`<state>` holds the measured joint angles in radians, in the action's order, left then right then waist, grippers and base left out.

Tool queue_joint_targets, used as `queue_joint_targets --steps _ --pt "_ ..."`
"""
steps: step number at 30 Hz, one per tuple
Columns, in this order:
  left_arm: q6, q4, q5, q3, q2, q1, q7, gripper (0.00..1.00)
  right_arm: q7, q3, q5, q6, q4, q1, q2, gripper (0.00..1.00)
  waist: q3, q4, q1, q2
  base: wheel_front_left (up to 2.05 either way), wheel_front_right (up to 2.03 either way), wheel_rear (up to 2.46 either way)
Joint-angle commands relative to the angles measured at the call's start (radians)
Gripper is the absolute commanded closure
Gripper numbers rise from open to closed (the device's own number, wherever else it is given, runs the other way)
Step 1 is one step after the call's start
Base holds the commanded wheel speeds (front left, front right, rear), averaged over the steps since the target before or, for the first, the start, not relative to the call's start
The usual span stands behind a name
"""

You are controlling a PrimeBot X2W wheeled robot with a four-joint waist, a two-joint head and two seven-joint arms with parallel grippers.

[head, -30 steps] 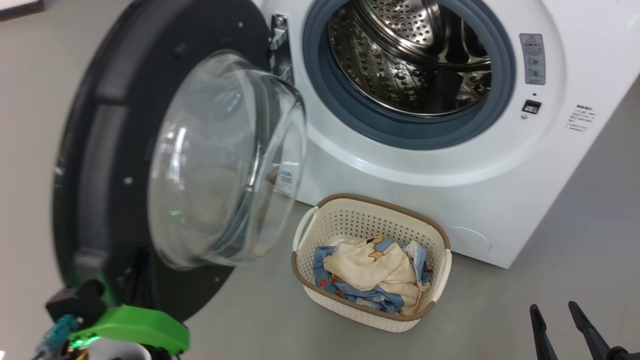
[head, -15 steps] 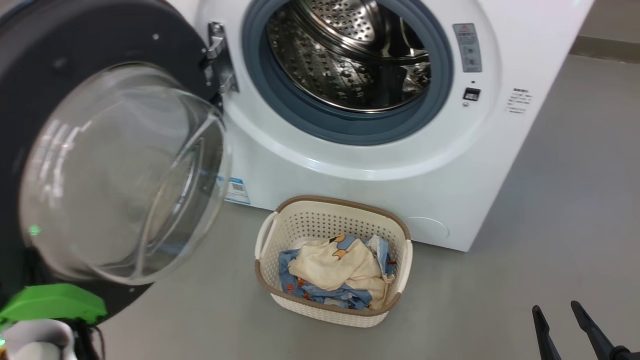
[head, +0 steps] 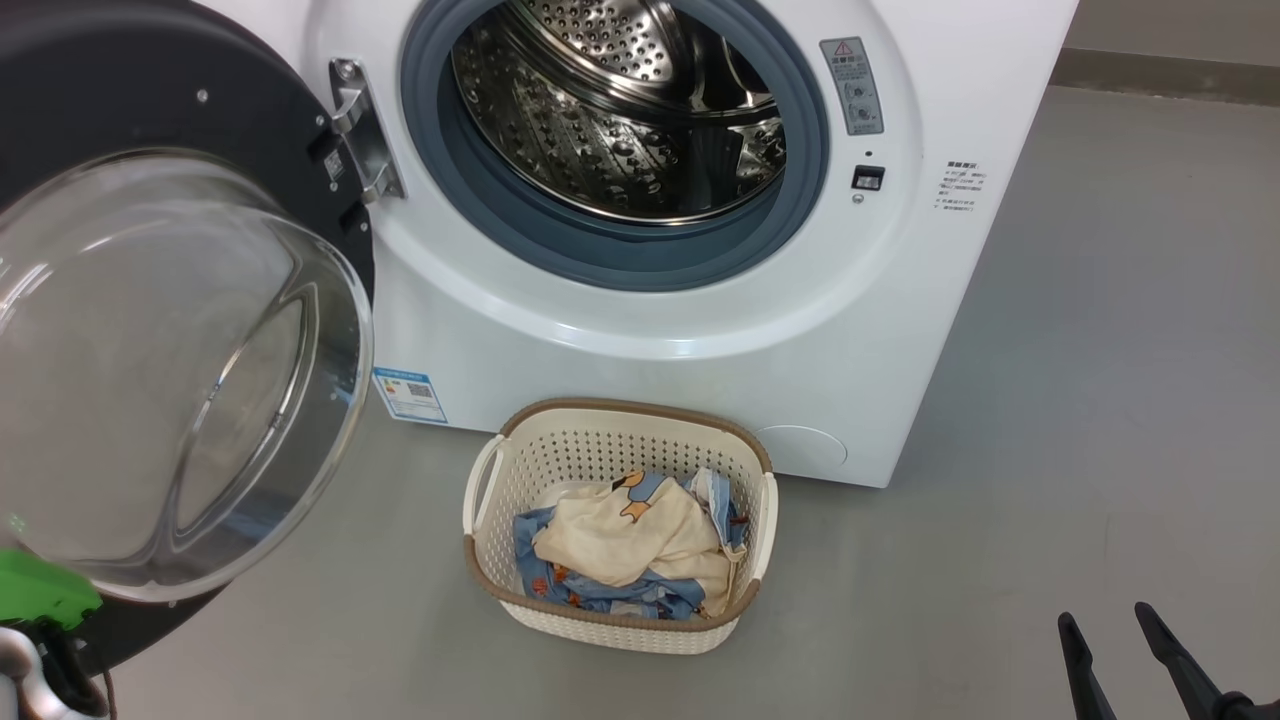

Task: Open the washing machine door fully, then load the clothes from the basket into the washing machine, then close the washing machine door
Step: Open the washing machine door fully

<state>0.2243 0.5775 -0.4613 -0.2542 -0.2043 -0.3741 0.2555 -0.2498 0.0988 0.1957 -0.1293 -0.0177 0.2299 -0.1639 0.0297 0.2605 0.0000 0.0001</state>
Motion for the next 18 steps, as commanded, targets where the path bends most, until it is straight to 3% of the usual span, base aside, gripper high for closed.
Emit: queue_joint_targets --steps 1,18 --pt "-0.013 -0.004 0.026 -0.05 -0.061 -0.056 0.006 1.0 -0.012 -0.027 0.006 -0.001 0.017 -0.006 -0.023 0.0 -0.005 -0.002 0.0 -0.0001 0.0 0.0 0.0" --pt "-0.1 0.039 0.132 -0.153 -0.012 -0.098 0.006 1.0 -0.012 -0.032 0.007 -0.001 0.01 -0.011 0.003 0.0 -0.01 0.029 0.0 -0.0001 0.0 0.0 0.0"
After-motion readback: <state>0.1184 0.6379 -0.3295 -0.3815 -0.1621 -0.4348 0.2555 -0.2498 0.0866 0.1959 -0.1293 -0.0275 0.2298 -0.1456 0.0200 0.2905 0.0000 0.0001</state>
